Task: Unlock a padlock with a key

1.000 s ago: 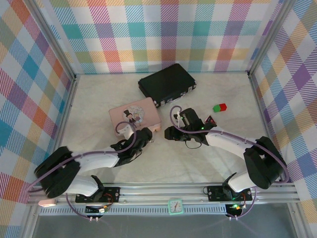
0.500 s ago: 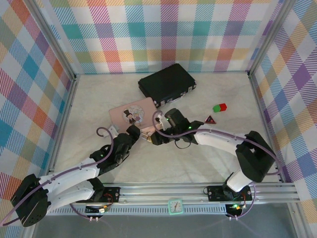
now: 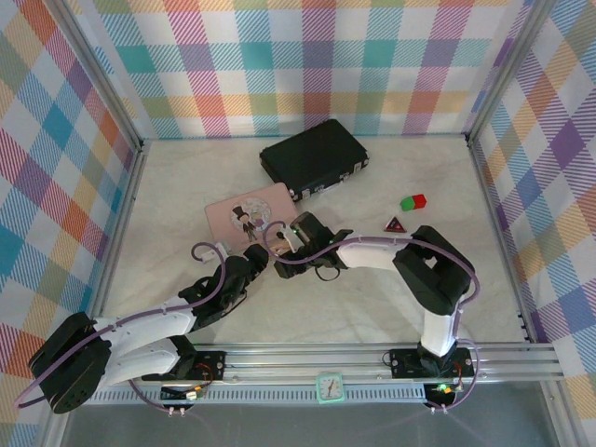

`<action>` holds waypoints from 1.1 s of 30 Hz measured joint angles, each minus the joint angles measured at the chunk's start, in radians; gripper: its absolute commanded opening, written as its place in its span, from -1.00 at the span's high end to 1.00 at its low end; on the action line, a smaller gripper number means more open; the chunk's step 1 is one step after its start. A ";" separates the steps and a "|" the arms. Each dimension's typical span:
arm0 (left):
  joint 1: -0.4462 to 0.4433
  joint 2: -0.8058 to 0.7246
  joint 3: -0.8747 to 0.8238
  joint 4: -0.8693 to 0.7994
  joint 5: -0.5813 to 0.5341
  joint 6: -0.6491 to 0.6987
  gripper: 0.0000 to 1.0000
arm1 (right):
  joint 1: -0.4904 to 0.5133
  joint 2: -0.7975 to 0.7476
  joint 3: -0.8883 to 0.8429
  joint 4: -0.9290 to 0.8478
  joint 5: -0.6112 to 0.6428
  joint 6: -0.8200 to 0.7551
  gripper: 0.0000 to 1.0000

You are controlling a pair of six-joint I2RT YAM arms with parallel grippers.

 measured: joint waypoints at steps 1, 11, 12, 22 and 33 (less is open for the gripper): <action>0.000 0.001 -0.006 0.010 0.001 0.000 -0.64 | 0.000 0.009 0.006 0.012 0.002 0.000 -0.10; 0.000 0.045 -0.043 0.070 0.002 0.004 -0.59 | 0.000 0.041 0.003 0.094 -0.099 0.053 0.07; 0.000 0.055 -0.043 0.078 0.002 0.005 -0.58 | 0.000 0.037 -0.012 0.104 -0.115 0.067 0.06; -0.045 0.305 -0.005 0.207 -0.013 0.043 -0.17 | -0.021 -0.158 -0.144 0.083 -0.110 0.145 0.06; -0.109 0.583 0.251 0.170 -0.089 0.071 0.09 | -0.133 -0.387 -0.255 0.029 -0.017 0.159 0.07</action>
